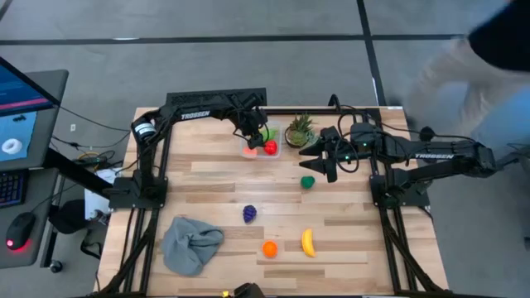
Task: Pick and placing Produce into tupperware
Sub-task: Put the green bell pepper into the transparent container
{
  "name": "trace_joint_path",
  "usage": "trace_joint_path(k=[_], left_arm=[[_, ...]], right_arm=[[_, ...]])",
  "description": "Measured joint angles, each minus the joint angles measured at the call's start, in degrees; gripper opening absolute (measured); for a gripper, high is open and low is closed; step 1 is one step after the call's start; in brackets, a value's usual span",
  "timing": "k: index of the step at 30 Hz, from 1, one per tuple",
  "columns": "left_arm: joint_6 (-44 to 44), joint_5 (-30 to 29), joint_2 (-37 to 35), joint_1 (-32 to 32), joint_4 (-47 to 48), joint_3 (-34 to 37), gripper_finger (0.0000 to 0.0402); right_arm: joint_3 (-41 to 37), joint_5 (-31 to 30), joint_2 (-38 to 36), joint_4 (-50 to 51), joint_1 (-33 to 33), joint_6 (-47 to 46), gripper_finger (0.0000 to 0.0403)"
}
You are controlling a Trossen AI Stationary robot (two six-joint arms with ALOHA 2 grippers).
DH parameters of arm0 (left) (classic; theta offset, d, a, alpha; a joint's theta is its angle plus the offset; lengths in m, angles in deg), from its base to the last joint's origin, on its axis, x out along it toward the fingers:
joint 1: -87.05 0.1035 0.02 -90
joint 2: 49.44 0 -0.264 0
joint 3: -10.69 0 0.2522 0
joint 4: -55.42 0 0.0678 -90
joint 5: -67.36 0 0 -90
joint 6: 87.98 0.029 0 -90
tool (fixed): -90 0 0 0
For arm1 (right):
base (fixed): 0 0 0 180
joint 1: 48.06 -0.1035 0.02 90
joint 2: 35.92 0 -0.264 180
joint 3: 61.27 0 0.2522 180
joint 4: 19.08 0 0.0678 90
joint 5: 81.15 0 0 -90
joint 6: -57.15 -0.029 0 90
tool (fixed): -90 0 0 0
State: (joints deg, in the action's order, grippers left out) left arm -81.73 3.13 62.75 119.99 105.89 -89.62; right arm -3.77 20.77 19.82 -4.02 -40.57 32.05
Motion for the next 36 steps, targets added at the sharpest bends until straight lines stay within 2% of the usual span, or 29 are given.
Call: trace_joint_path(k=[12, 23, 36], left_arm=[[1.65, -5.22, -4.86, 0.12, -0.6, 0.0, 0.0278], [0.47, -5.48, -5.37, -0.02, 1.52, 0.04, 0.0278], [2.24, -6.84, -13.5, -7.81, 10.57, 0.04, 0.0278]], right_arm=[[0.0, -0.04, 0.0, -0.02, 0.13, 0.04, 0.0281], [0.0, -0.07, 0.0, -0.03, -0.5, -0.37, 0.0281], [0.0, -0.13, 0.0, 1.26, -4.93, -0.42, 0.0281]])
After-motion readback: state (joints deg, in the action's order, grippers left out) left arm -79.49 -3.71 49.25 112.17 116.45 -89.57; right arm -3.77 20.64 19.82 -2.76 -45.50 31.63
